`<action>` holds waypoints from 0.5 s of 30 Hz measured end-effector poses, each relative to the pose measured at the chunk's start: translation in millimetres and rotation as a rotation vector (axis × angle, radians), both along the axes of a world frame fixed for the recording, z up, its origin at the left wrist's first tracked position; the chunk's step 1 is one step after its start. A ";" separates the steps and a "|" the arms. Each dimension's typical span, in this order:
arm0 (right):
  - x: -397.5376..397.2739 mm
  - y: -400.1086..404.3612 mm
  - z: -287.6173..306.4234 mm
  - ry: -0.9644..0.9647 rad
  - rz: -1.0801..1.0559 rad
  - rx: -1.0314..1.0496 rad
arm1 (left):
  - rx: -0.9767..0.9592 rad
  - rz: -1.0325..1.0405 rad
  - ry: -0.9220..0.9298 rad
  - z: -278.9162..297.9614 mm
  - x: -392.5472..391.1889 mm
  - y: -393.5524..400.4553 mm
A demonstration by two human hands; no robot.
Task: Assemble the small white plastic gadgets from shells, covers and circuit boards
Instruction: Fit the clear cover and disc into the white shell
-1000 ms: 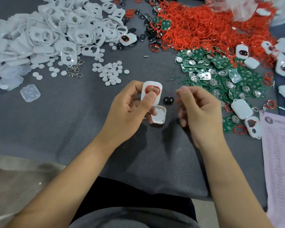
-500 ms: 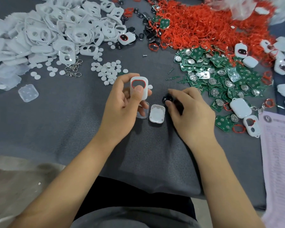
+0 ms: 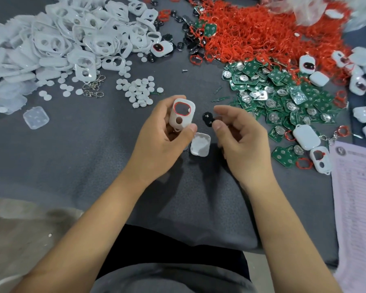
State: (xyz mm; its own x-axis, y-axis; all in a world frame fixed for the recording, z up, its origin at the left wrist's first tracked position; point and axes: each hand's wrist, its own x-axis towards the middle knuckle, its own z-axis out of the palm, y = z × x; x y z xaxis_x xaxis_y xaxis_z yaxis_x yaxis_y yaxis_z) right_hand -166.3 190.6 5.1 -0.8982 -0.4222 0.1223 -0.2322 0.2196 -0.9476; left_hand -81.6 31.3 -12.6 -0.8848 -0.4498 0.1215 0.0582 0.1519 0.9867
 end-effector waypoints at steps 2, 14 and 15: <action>-1.7 0.8 0.2 -0.092 0.018 -0.064 | -0.030 -0.020 -0.017 1.2 1.2 0.8; 4.0 0.3 4.5 -0.152 -0.010 -0.052 | 0.136 -0.062 -0.048 7.2 2.3 4.1; 4.9 -0.5 5.6 -0.160 -0.002 -0.081 | 0.126 -0.049 -0.051 7.4 2.3 4.3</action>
